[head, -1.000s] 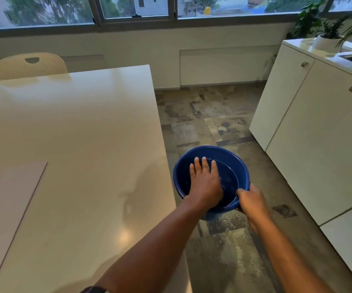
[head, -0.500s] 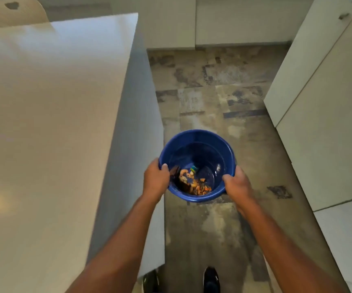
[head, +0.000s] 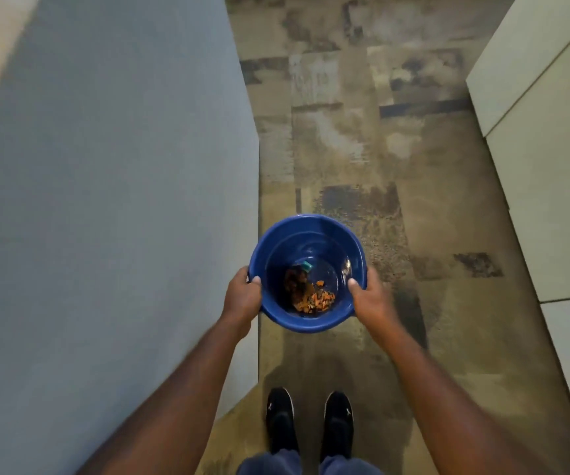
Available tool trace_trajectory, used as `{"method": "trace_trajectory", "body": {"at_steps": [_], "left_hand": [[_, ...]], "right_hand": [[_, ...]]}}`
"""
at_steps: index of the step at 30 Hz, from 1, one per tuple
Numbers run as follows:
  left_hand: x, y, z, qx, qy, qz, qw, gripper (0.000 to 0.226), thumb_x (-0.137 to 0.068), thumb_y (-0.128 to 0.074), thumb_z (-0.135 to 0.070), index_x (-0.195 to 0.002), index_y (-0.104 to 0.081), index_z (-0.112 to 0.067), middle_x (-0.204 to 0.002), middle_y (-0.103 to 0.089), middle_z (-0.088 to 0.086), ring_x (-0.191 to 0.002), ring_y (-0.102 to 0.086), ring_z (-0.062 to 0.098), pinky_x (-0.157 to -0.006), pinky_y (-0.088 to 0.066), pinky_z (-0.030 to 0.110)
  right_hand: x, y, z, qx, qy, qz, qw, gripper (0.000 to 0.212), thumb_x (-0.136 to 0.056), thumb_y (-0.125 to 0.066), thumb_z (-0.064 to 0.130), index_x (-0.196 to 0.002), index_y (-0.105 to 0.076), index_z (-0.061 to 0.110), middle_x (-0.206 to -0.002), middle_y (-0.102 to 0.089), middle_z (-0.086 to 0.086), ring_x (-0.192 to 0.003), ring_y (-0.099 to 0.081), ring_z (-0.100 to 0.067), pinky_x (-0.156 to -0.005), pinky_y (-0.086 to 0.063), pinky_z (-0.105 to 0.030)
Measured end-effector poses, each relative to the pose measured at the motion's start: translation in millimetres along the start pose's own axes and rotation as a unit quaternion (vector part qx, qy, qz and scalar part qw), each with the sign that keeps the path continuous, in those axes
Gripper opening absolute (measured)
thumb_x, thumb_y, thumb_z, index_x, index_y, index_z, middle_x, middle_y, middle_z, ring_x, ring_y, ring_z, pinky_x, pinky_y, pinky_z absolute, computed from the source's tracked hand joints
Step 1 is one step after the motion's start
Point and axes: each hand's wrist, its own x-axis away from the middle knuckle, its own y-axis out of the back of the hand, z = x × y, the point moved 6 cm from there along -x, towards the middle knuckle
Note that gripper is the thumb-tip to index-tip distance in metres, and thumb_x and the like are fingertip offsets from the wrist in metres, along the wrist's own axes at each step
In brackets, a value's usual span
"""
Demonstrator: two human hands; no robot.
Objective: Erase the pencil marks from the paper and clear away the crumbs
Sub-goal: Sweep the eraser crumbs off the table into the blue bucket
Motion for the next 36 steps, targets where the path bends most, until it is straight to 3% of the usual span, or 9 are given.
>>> {"method": "trace_trajectory", "body": {"at_steps": [5,9,18,28,32,34,36], "left_hand": [[-83.8,-28.8,95.4,-0.037,0.054,0.022,0.998,0.023,-0.101,-0.049,-0.011,-0.116,-0.061,-0.024,-0.103,-0.071,0.006,-0.087,-0.073,0.024,-0.075,-0.063,0.045],[-149.0,-45.1,168.2,-0.058,0.078,0.016,0.995,0.019,-0.097,-0.056,-0.01,-0.109,-0.063,-0.022,-0.101,-0.071,0.007,-0.086,-0.073,0.026,-0.075,-0.063,0.047],[-260.0,-74.9,291.9,-0.097,0.099,-0.019,0.99,0.018,-0.097,-0.054,-0.01,-0.108,-0.062,-0.021,-0.097,-0.07,0.006,-0.085,-0.071,0.026,-0.077,-0.062,0.046],[-298.2,-90.2,331.6,-0.1,0.084,-0.024,0.991,0.025,-0.099,-0.054,-0.012,-0.12,-0.06,-0.024,-0.104,-0.069,0.002,-0.089,-0.071,0.02,-0.079,-0.062,0.044],[-302.8,-93.2,325.3,-0.115,0.069,-0.026,0.991,0.029,-0.102,-0.05,-0.015,-0.129,-0.058,-0.023,-0.108,-0.067,0.001,-0.093,-0.069,0.019,-0.083,-0.061,0.042],[-300.0,-92.5,320.4,-0.142,0.081,-0.023,0.986,0.036,-0.104,-0.049,-0.018,-0.14,-0.051,-0.02,-0.122,-0.065,0.007,-0.105,-0.066,0.024,-0.091,-0.057,0.044],[-291.8,-87.0,315.6,-0.186,0.094,-0.033,0.977,0.048,-0.105,-0.049,-0.023,-0.151,-0.038,-0.017,-0.145,-0.051,0.012,-0.127,-0.055,0.032,-0.103,-0.048,0.046]], "right_hand": [[-77.0,-59.1,-103.1,-0.023,-0.06,0.045,0.997,0.036,-0.1,-0.05,0.013,-0.126,-0.05,0.037,-0.109,-0.066,0.004,-0.096,-0.068,-0.02,-0.086,-0.057,-0.051],[-135.5,-106.8,-170.5,-0.023,-0.067,0.063,0.995,0.042,-0.098,-0.053,0.012,-0.109,-0.05,0.052,-0.109,-0.066,0.006,-0.098,-0.067,-0.02,-0.087,-0.056,-0.051],[-222.8,-188.1,-284.8,-0.014,-0.095,0.066,0.993,0.04,-0.098,-0.052,0.008,-0.13,-0.05,0.032,-0.116,-0.063,-0.002,-0.103,-0.064,-0.024,-0.09,-0.055,-0.053],[-250.9,-208.6,-318.7,-0.046,-0.111,0.057,0.991,0.045,-0.099,-0.046,0.006,-0.131,-0.047,0.038,-0.109,-0.062,0.003,-0.095,-0.066,-0.021,-0.086,-0.057,-0.049],[-259.3,-208.4,-319.2,-0.034,-0.098,0.054,0.993,0.049,-0.1,-0.047,0.008,-0.139,-0.044,0.037,-0.115,-0.063,0.002,-0.096,-0.066,-0.02,-0.085,-0.058,-0.05],[-256.0,-205.3,-312.8,-0.009,-0.101,0.065,0.993,0.05,-0.1,-0.048,0.012,-0.143,-0.04,0.036,-0.122,-0.062,-0.001,-0.097,-0.066,-0.02,-0.088,-0.057,-0.051],[-247.8,-198.2,-309.4,0.03,-0.116,0.064,0.991,0.057,-0.102,-0.049,0.02,-0.153,-0.026,0.028,-0.14,-0.054,-0.007,-0.112,-0.062,-0.025,-0.099,-0.05,-0.049]]}}
